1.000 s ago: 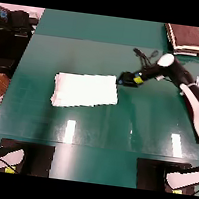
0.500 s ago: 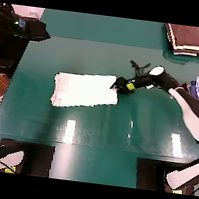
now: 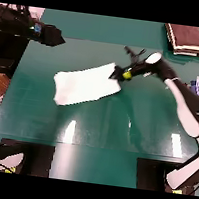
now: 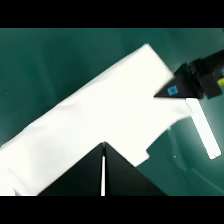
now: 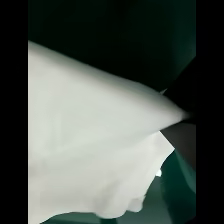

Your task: Fold the shirts.

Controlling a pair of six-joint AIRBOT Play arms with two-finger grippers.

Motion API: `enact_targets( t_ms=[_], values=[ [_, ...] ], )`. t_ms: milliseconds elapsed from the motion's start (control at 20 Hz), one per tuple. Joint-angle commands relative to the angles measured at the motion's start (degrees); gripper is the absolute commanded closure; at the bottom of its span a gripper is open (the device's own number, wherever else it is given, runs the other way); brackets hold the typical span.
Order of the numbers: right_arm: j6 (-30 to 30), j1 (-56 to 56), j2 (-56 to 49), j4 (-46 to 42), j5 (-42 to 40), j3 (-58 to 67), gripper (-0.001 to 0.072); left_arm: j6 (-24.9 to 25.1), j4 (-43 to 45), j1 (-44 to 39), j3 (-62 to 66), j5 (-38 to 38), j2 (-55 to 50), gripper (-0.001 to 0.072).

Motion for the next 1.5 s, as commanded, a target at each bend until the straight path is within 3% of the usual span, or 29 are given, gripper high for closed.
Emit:
enact_targets(
  t_ms=[0, 250, 550, 850, 1150, 1450],
  values=[
    [3.32, -9.99, 6.6, -12.33, 4.24, 6.19, 0.0698, 0.02, 0.07, -4.94, -0.02, 1.79, 0.04, 0.0678],
    [3.74, -31.34, 15.19, -16.24, 7.13, 8.28, 0.0698, -0.02, 0.0, -10.01, -0.02, 4.13, 0.04, 0.0677],
    [3.67, -52.48, 15.72, -15.37, 4.5, 8.26, 0.0697, -0.59, -1.99, -11.58, -0.02, 5.03, 0.04, 0.0677],
    [-0.92, -58.23, 15.06, -5.86, -0.5, 9.49, 0.0698, -1.73, -2.34, -11.58, -0.02, 5.29, 0.04, 0.0677],
    [-0.81, -58.49, 16.35, -3.52, 4.2, 23.43, 0.0698, -1.49, -2.14, -11.58, -0.02, 5.03, 0.04, 0.0677],
    [-0.85, -64.22, 27.08, -3.93, 5.77, 12.9, 0.0698, 0.04, -2.03, -11.58, -0.02, 5.05, 0.04, 0.0677]
  ],
)
